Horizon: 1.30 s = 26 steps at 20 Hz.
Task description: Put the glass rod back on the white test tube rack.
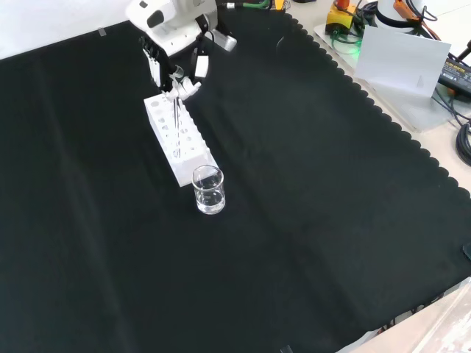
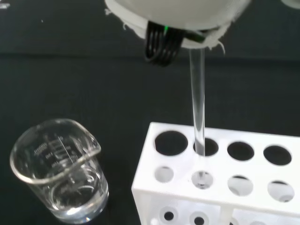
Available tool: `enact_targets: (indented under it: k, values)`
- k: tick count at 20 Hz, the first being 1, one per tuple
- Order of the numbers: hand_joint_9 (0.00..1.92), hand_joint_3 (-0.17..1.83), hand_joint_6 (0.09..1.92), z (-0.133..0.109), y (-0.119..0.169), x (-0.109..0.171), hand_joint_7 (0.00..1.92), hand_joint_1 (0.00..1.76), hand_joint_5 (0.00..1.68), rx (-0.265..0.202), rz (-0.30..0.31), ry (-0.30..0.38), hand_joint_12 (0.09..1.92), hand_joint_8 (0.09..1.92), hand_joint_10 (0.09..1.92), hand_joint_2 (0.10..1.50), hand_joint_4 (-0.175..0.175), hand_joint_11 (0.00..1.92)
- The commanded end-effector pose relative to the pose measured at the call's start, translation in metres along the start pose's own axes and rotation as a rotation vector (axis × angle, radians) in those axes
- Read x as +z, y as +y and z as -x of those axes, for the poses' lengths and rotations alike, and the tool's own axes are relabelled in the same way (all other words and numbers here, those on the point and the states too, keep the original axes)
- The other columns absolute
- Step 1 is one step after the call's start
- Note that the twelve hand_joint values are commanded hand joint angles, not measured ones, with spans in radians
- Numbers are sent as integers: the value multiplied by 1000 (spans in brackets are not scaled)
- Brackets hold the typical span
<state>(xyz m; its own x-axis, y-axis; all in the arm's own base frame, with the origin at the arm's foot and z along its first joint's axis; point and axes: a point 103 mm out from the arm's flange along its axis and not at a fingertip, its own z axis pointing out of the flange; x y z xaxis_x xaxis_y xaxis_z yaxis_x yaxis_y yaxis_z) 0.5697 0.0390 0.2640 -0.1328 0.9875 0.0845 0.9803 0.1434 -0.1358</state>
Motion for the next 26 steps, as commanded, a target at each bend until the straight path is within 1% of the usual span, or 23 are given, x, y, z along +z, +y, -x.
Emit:
enact_targets:
  k: [1, 4, 6, 8, 9, 10, 11, 13, 15, 18, 20, 22, 26]
  values:
    - [1747, 714, 494, 2, 5, 8, 1386, 1329, 1252, 8, -13, -10, 433, 730, 530, 617, -175, 1704]
    - [1746, 719, 504, 5, 5, 3, 1394, 1329, 1250, 18, -4, 11, 434, 715, 531, 613, -175, 1707]
    - [1747, 743, 561, 6, 5, -1, 1430, 1330, 1237, 14, -2, 17, 435, 634, 531, 595, -175, 1719]
    - [1744, 732, 664, 6, 4, -3, 1458, 1328, 1199, 6, 3, 23, 434, 529, 530, 600, -175, 1726]
    - [1733, 684, 727, 6, 4, -4, 1455, 1323, 1164, 3, -3, 25, 428, 484, 523, 632, -175, 1728]
    - [1721, 591, 784, 6, 4, -4, 1430, 1314, 1125, -3, -10, 28, 418, 468, 511, 693, -156, 1731]
    - [1713, 603, 830, 5, 4, -3, 1356, 1327, 1036, -9, -23, 29, 403, 477, 490, 653, -160, 1738]
    - [1706, 747, 892, 4, 4, -1, 1205, 1349, 884, -14, -41, 25, 396, 543, 447, 530, -171, 1753]
    - [1709, 822, 923, 3, 3, 1, 1111, 1360, 807, -16, -50, 23, 433, 619, 416, 472, -175, 1766]
    - [1715, 840, 928, 5, 1, 2, 1060, 1368, 777, -19, -51, 25, 491, 665, 393, 453, -175, 1767]
    - [1718, 841, 926, -2, 0, -2, 1050, 1367, 773, -25, -52, 20, 512, 675, 387, 452, -175, 1767]
    - [1719, 841, 925, 2, -1, -1, 1048, 1367, 774, -34, -62, 29, 523, 678, 383, 451, -175, 1768]
    - [1738, 841, 909, 12, -1, 3, 1054, 1362, 791, -18, -68, 52, 574, 676, 373, 452, -175, 1771]
